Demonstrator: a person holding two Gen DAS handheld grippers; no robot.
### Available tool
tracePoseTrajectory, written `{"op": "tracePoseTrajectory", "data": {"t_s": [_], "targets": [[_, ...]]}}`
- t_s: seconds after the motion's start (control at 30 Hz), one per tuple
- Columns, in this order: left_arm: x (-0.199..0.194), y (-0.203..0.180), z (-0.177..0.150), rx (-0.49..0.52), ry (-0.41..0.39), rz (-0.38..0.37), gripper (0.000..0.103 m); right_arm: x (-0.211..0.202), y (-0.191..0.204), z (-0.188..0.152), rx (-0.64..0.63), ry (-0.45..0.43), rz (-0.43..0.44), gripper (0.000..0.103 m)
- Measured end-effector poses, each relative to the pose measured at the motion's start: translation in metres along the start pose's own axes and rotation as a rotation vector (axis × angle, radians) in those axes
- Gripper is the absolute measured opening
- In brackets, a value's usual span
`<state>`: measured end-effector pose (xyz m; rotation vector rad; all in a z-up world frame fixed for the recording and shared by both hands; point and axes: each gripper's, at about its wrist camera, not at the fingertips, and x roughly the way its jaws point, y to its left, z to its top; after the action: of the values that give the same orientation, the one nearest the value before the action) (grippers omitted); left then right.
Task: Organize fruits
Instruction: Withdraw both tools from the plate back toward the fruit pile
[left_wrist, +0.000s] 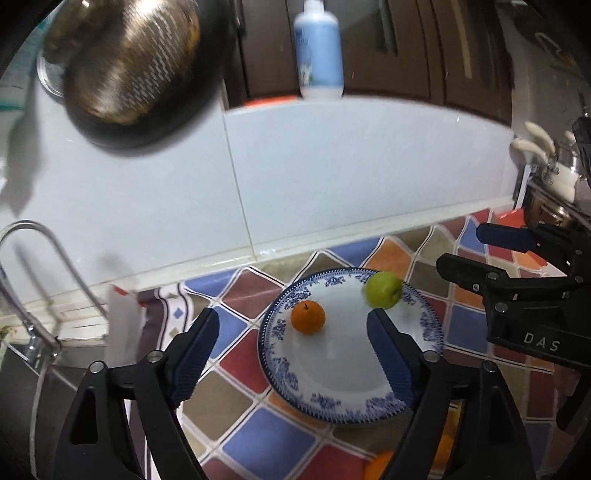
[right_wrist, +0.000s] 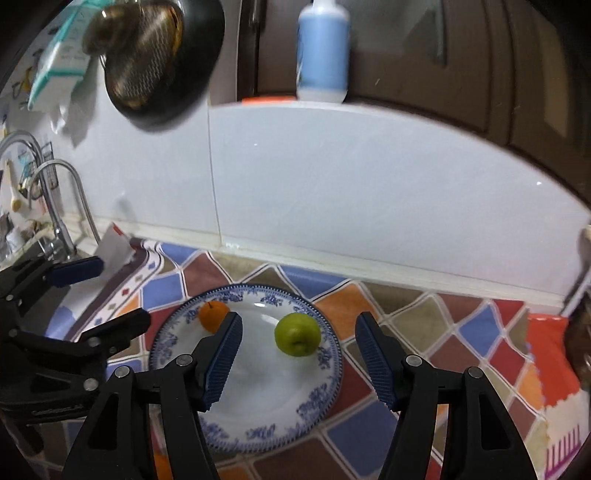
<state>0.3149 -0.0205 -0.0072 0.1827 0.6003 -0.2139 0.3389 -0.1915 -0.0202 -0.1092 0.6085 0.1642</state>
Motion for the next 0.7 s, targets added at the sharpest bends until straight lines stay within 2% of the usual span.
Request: {"op": "tracePoseTrajectory", "data": {"t_s": [0.1,0.33,0.7], "targets": [[-0.027,-0.002,-0.005,0.007,-0.031,0.02,0.086,-0.028,0.003,-0.006,0.011,-0.031,-0.003,0.07],[-0.077,-0.005,-0.022,-0.006,-0.084,0.064,0.09,-0.078,0.013,-0.023,0.022,-0.081,-0.033,0.071],[-0.121,-0.007,-0.061,-0.042,-0.072,0.105,0.091,-0.129,0.031,-0.059,0.024,-0.121,-0.089,0.071]]}}
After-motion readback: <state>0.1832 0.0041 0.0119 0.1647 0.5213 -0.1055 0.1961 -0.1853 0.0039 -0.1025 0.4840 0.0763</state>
